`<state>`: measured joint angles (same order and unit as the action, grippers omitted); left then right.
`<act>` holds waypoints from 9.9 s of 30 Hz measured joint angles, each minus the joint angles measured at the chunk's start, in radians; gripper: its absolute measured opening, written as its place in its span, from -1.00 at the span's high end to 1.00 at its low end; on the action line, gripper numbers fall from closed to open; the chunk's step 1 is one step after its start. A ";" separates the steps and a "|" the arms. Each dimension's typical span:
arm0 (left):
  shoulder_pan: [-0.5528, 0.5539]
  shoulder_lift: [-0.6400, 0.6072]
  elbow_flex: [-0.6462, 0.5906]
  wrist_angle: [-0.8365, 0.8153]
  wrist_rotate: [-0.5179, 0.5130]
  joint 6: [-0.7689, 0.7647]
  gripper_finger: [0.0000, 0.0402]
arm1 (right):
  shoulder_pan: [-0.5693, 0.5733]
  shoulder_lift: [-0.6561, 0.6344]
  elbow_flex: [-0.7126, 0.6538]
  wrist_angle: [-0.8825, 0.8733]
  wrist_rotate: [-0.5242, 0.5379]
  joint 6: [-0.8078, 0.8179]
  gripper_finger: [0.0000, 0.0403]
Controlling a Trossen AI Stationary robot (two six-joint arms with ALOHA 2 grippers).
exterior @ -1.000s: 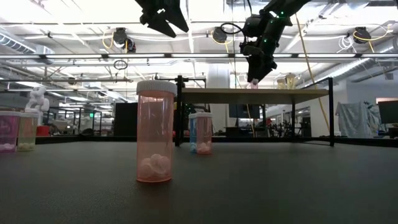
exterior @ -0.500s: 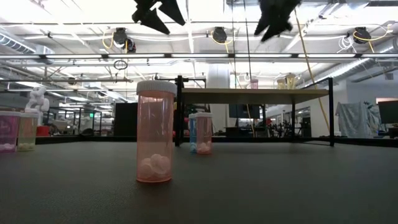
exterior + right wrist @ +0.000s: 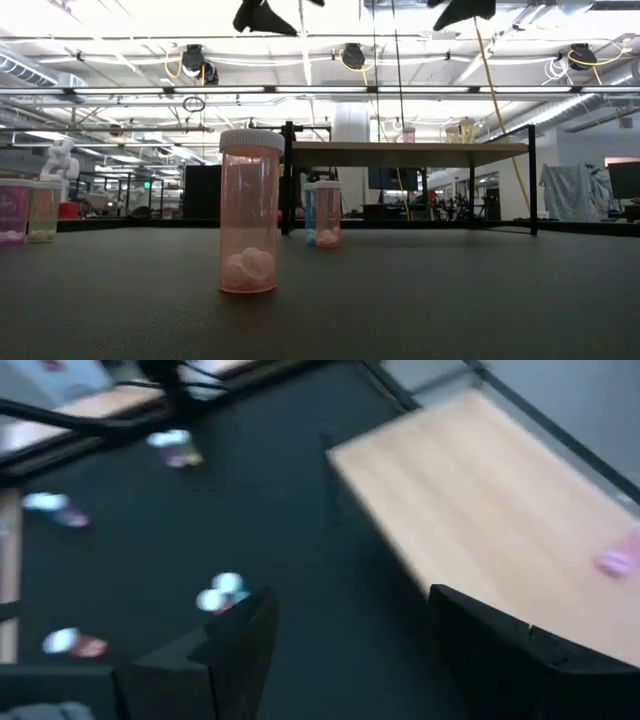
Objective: Pick and place medicine bottles onto shelf by color
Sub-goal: Put the top left orange pill bottle on the shelf
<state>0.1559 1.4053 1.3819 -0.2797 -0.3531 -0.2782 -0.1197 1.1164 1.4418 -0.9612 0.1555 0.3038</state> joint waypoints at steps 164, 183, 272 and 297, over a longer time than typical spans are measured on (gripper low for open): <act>-0.110 -0.103 0.002 -0.253 -0.146 0.028 -0.95 | -0.045 0.069 -0.325 0.407 0.127 -0.254 0.42; -0.110 -0.027 0.000 -0.233 -0.144 0.088 -0.95 | -0.349 0.077 -0.325 0.405 0.101 -0.455 0.42; -0.104 -0.148 -0.001 -0.755 -0.074 -0.223 -0.95 | 0.014 0.210 -0.325 0.829 -0.286 -0.042 0.42; -0.127 -0.148 -0.001 -0.713 -0.046 -0.160 -0.95 | 0.027 0.238 -0.215 1.041 -0.388 0.100 0.42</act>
<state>0.0292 1.2575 1.3811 -0.9924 -0.3986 -0.4384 -0.0927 1.3542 1.2271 0.0800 -0.2325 0.4034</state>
